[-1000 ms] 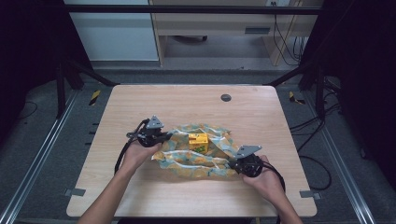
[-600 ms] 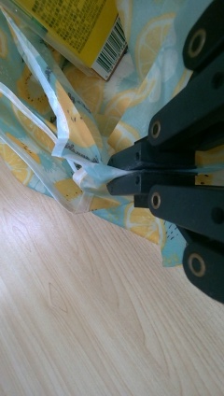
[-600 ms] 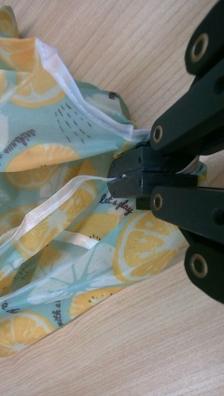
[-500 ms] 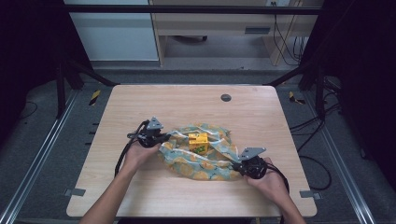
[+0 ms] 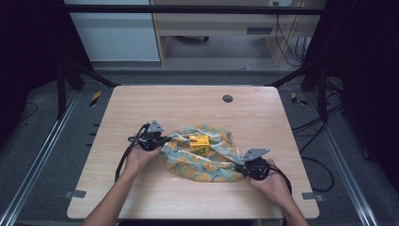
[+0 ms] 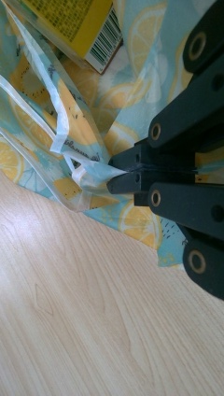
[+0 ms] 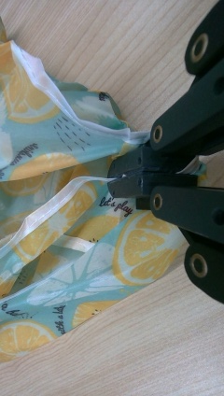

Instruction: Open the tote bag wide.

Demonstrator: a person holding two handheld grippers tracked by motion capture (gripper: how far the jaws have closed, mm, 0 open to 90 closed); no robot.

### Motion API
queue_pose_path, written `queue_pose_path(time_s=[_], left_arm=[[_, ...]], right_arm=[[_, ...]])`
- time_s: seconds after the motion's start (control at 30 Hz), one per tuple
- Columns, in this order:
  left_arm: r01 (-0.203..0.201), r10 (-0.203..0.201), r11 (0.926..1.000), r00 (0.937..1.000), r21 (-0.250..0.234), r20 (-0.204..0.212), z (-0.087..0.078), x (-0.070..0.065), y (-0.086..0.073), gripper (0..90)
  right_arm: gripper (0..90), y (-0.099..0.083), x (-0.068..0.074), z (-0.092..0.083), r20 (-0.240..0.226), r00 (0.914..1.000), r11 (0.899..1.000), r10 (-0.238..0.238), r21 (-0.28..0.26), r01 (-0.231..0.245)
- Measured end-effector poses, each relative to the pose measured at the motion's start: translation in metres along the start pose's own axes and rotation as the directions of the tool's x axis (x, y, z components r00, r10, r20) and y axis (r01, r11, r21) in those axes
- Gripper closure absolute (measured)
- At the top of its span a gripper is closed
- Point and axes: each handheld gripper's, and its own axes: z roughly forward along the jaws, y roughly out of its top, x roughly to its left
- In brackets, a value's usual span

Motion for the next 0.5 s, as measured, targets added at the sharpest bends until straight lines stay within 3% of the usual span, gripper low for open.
queue_pose_path(time_s=[0.5], left_arm=[[-0.021, 0.021, 0.9996, 0.9995, 0.017, -0.022, 0.002, -0.003, -0.013, 89.9]], right_arm=[[90.0, -0.001, 0.001, 0.0, 0.004, 1.0, 1.0, -0.007, -0.002, 0.007]])
